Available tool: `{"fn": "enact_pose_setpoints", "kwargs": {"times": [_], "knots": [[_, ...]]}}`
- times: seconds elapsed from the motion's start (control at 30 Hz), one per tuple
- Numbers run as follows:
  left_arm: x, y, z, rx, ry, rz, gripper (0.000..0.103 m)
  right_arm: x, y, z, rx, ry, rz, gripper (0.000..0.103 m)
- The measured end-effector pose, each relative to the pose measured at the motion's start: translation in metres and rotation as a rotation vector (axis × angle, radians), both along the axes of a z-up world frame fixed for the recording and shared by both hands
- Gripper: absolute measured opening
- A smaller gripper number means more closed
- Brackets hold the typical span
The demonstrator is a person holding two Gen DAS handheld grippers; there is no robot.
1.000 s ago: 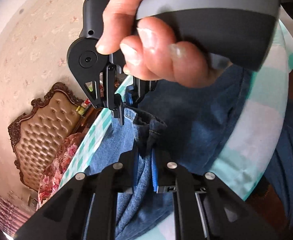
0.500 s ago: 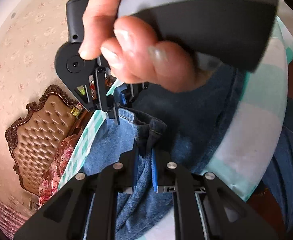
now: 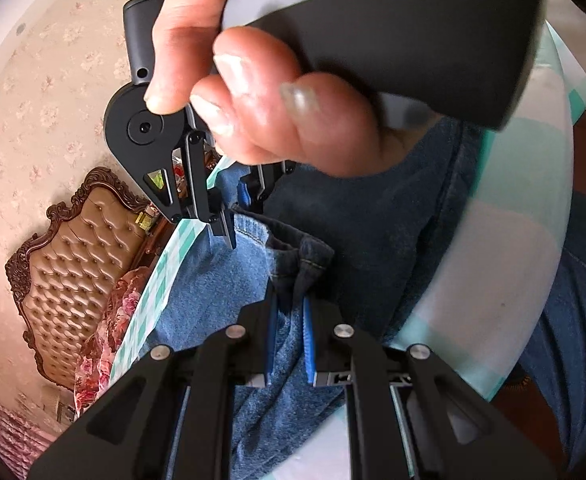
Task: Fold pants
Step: 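Lift the leg hems with both tools and fold them over toward the waistband, then open both tools to release the hems onto the jeans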
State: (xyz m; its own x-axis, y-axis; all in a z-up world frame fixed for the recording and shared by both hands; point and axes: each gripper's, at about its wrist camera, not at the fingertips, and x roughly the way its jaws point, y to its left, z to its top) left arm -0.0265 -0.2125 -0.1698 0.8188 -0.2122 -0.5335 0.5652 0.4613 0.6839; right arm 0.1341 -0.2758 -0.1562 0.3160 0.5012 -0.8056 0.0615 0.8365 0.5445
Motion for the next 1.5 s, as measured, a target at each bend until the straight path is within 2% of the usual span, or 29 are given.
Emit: {"fn": "enact_pose_setpoints", "kwargs": {"times": [0.07, 0.1, 0.13, 0.17, 0.2, 0.27, 0.33, 0.37, 0.4, 0.43, 0.47, 0.53, 0.63, 0.7, 0.77, 0.8, 0.9, 0.97, 1.03, 1.13, 1.2, 1.23, 1.3, 1.43, 1.5], "knots": [[-0.001, 0.001, 0.002, -0.004, 0.000, -0.001, 0.014, -0.001, -0.004, 0.002, 0.003, 0.000, -0.023, 0.014], [-0.002, 0.001, 0.003, -0.010, 0.002, -0.004, 0.019, -0.002, -0.007, 0.002, 0.007, -0.002, -0.032, 0.020], [-0.004, 0.001, 0.005, -0.022, 0.009, -0.010, 0.025, -0.003, -0.009, 0.005, 0.008, -0.010, -0.045, 0.031], [-0.008, 0.003, 0.010, -0.049, 0.023, -0.021, 0.029, -0.004, -0.012, 0.010, -0.017, -0.027, -0.070, 0.037], [-0.011, 0.005, 0.014, -0.072, 0.030, -0.029, 0.038, -0.005, -0.015, 0.015, -0.061, -0.046, -0.095, 0.042], [-0.019, 0.012, 0.027, -0.139, 0.064, -0.046, 0.041, -0.007, -0.020, 0.025, -0.111, -0.073, -0.124, 0.043], [-0.019, 0.030, 0.047, -0.251, 0.118, -0.012, 0.041, -0.014, -0.024, 0.039, -0.186, -0.115, -0.162, 0.043], [-0.012, 0.051, 0.061, -0.358, 0.166, 0.049, 0.040, -0.022, -0.022, 0.050, -0.237, -0.159, -0.165, 0.044], [-0.005, 0.070, 0.070, -0.439, 0.201, 0.105, 0.035, -0.029, -0.017, 0.057, -0.266, -0.193, -0.162, 0.044], [0.005, 0.092, 0.077, -0.522, 0.238, 0.174, 0.025, -0.037, -0.008, 0.063, -0.295, -0.224, -0.147, 0.044], [0.017, 0.118, 0.081, -0.594, 0.258, 0.269, 0.020, -0.046, 0.009, 0.067, -0.328, -0.262, -0.109, 0.045], [0.037, 0.166, 0.082, -0.676, 0.243, 0.436, 0.012, -0.060, 0.037, 0.068, -0.373, -0.324, -0.049, 0.061], [0.059, 0.210, 0.075, -0.680, 0.250, 0.583, 0.008, -0.078, 0.081, 0.055, -0.436, -0.390, 0.016, 0.063], [0.074, 0.236, 0.061, -0.690, 0.329, 0.647, 0.008, -0.079, 0.094, 0.039, -0.473, -0.359, 0.061, 0.062], [0.086, 0.255, 0.037, -0.687, 0.461, 0.714, 0.006, -0.081, 0.101, 0.019, -0.540, -0.319, 0.079, 0.061], [0.082, 0.262, 0.034, -0.707, 0.456, 0.721, 0.001, -0.081, 0.100, 0.011, -0.548, -0.300, 0.080, 0.061], [0.088, 0.268, 0.049, -0.727, 0.407, 0.729, 0.002, -0.090, 0.109, 0.005, -0.619, -0.351, 0.111, 0.062], [0.107, 0.263, 0.062, -0.748, 0.411, 0.684, 0.002, -0.089, 0.110, 0.004, -0.627, -0.353, 0.105, 0.063], [0.131, 0.247, 0.073, -0.732, 0.398, 0.631, 0.002, -0.089, 0.109, 0.004, -0.630, -0.346, 0.107, 0.063], [0.172, 0.228, 0.075, -0.690, 0.429, 0.609, 0.002, -0.088, 0.109, 0.004, -0.629, -0.331, 0.109, 0.063], [0.207, 0.213, 0.069, -0.650, 0.500, 0.572, 0.003, -0.090, 0.111, 0.004, -0.628, -0.326, 0.111, 0.063], [0.219, 0.210, 0.062, -0.637, 0.511, 0.573, 0.003, -0.089, 0.110, 0.004, -0.625, -0.324, 0.110, 0.063], [0.250, 0.203, 0.037, -0.547, 0.588, 0.598, 0.004, -0.091, 0.110, 0.004, -0.625, -0.323, 0.110, 0.063], [0.264, 0.214, 0.035, -0.550, 0.522, 0.667, 0.003, -0.090, 0.110, 0.004, -0.620, -0.321, 0.110, 0.063], [0.262, 0.225, 0.043, -0.616, 0.510, 0.691, 0.003, -0.091, 0.111, 0.004, -0.622, -0.326, 0.108, 0.064]]}}
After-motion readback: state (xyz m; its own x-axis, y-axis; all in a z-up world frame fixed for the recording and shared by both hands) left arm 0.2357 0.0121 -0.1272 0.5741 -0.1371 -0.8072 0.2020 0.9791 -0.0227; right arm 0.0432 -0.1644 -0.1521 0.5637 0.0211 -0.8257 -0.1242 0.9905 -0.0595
